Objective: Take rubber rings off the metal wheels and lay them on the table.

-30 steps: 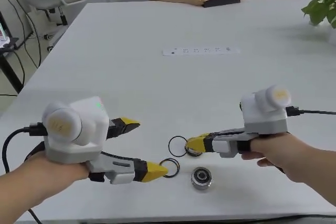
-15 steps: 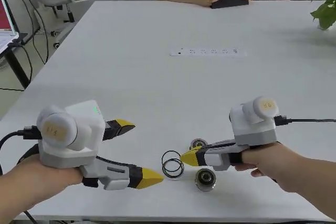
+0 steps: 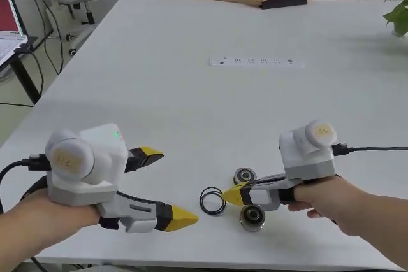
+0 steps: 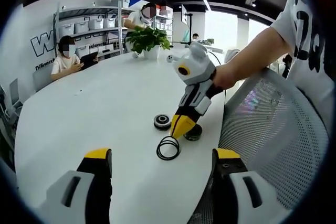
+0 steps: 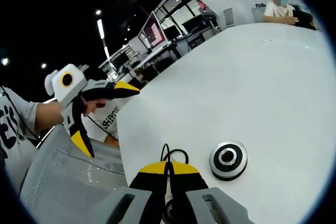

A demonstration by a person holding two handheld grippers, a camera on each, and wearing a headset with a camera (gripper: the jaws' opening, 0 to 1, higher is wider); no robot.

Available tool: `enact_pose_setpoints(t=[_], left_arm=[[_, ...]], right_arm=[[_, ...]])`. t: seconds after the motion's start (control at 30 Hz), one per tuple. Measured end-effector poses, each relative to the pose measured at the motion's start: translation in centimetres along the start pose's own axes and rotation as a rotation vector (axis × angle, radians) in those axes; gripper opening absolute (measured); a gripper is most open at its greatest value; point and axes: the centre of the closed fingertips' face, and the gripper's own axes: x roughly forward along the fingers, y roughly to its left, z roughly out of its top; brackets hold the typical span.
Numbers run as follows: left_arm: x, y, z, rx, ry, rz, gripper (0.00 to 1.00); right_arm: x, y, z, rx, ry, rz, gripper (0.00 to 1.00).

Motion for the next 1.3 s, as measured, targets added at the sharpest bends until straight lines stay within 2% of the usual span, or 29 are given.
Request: enact_pose_setpoints(t=[0.8,1.3], left_arm=[[0.4,-0.1,-0.7,-0.006,0.031,-0.01,0.75],[0.8,-0.3,-0.9,-0.003,0.04,-0.017,0.75]], right_arm=[[0.3,-1.2,-0.7,0.017,0.017,-0.052,0.0],[-0.3,-1.2,-0.3,0.021,-0.008,-0.042,0.06]])
